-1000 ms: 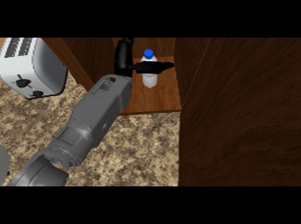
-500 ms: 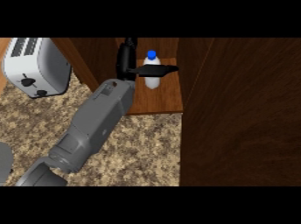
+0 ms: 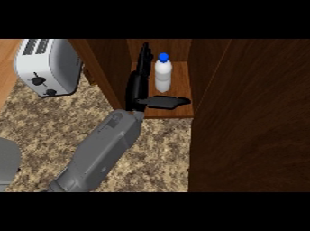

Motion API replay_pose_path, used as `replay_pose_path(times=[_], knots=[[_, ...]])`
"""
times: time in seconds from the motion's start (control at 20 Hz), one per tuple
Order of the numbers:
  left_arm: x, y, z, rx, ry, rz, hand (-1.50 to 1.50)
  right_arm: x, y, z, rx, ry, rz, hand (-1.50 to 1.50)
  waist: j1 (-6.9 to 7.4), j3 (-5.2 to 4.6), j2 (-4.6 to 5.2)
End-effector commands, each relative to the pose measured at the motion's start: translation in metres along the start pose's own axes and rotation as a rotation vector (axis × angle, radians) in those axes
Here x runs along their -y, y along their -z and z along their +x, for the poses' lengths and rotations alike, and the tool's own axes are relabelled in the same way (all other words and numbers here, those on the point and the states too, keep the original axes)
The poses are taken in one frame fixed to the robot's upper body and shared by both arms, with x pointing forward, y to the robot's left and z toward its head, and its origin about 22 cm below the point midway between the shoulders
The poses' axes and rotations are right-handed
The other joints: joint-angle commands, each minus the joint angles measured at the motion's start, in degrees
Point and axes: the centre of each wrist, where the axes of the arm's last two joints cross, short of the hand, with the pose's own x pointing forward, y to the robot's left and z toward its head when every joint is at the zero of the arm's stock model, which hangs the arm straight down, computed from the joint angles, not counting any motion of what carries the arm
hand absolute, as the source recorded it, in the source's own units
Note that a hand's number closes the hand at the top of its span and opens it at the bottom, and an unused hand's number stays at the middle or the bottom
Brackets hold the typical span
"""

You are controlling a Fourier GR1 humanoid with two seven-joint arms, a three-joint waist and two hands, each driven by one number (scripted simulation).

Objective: Pick up the bottled water, place it into the cabinet and close the cabinet

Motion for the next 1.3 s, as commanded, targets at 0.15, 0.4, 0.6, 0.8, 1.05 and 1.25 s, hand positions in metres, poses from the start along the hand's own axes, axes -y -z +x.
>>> replay_pose_path(times=[0.15, 0.4, 0.6, 0.8, 1.05, 1.25], knots=[[0.016, -0.073, 0.000, -0.012, -0.112, -0.024, -1.50, -0.031, 0.006, 0.030, 0.043, -0.006, 0.018, -1.50, 1.22, -0.01, -0.15], [0.011, -0.124, 0.008, -0.030, -0.147, -0.022, -1.50, -0.029, 0.008, 0.024, 0.030, -0.016, 0.018, -1.50, 1.50, 0.04, -0.07], [-0.002, -0.144, 0.011, -0.043, -0.170, -0.102, 1.50, -0.038, 0.007, 0.040, 0.005, -0.042, 0.087, 1.50, 0.71, -0.03, 0.16], [-0.032, -0.180, 0.028, -0.042, -0.173, -0.129, 1.50, -0.025, 0.002, 0.030, -0.034, -0.046, 0.175, 1.50, 0.89, 0.02, -0.09], [-0.069, -0.202, 0.038, -0.065, -0.116, -0.146, 1.50, -0.041, 0.007, 0.030, -0.029, -0.025, 0.191, 1.50, 0.92, -0.01, 0.18], [-0.090, -0.198, 0.045, -0.053, -0.090, -0.148, 1.50, -0.036, 0.014, 0.029, -0.111, -0.049, 0.369, 1.50, 0.91, -0.04, 0.31]])
